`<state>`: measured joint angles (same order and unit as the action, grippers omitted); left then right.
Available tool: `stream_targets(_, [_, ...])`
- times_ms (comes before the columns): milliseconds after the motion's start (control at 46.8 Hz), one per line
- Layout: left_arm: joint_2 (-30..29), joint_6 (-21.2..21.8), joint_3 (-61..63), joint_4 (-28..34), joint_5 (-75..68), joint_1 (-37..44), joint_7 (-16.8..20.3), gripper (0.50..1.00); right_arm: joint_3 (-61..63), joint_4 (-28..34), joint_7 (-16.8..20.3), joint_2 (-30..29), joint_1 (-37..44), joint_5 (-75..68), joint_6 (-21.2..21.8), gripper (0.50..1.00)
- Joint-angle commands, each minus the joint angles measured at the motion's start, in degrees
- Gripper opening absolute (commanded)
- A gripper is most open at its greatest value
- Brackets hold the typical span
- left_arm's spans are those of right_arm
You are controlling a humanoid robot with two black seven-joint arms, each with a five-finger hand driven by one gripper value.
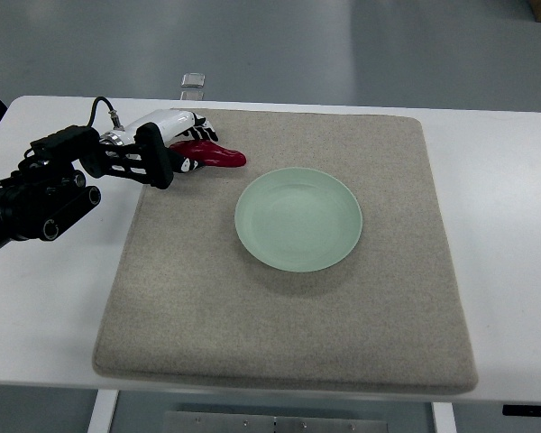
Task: Place red pepper on plate with left hand
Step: 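Close the left hand fingers around the red pepper, then carry the red pepper with the left hand over the green plate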
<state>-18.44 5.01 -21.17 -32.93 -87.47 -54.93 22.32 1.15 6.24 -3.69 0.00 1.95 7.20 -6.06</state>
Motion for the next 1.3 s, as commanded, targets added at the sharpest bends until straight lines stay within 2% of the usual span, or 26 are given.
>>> stream_targets(0, [0.1, 0.0, 0.0, 0.1, 0.0, 0.0, 0.0, 0.673, 0.0, 0.0, 0.0, 0.0, 0.0, -0.1, 0.0, 0.928])
stream_targets(107, [0.1, 0.0, 0.0, 0.1, 0.1, 0.0, 0.1, 0.660, 0.0, 0.0, 0.0, 0.0, 0.0, 0.0, 0.0, 0.928])
stream_targets(192, [0.2, 0.1, 0.0, 0.1, 0.1, 0.0, 0.0, 0.630, 0.0, 0.0, 0.0, 0.0, 0.0, 0.0, 0.0, 0.928])
stream_targets(278, [0.2, 0.5, 0.0, 0.1, 0.2, -0.1, 0.0, 0.581, 0.0, 0.0, 0.0, 0.0, 0.0, 0.0, 0.0, 0.928])
stream_targets(363, [0.2, 1.1, 0.0, 0.1, 0.3, -0.1, 0.0, 0.500, 0.0, 0.0, 0.0, 0.0, 0.0, 0.0, 0.0, 0.928])
stream_targets(769, [0.4, 3.7, -0.5, -1.2, 0.7, -0.1, 0.1, 0.500, 0.0, 0.0, 0.0, 0.0, 0.0, 0.0, 0.0, 0.928])
stream_targets(919, [0.4, 5.1, -0.9, -5.6, 0.6, -0.2, 0.4, 0.500, 0.0, 0.0, 0.0, 0.0, 0.0, 0.0, 0.0, 0.928])
stream_targets(1282, [0.2, 5.1, -1.0, -16.9, 0.4, -0.4, 1.0, 0.500, 0.0, 0.0, 0.0, 0.0, 0.0, -0.1, 0.0, 0.928])
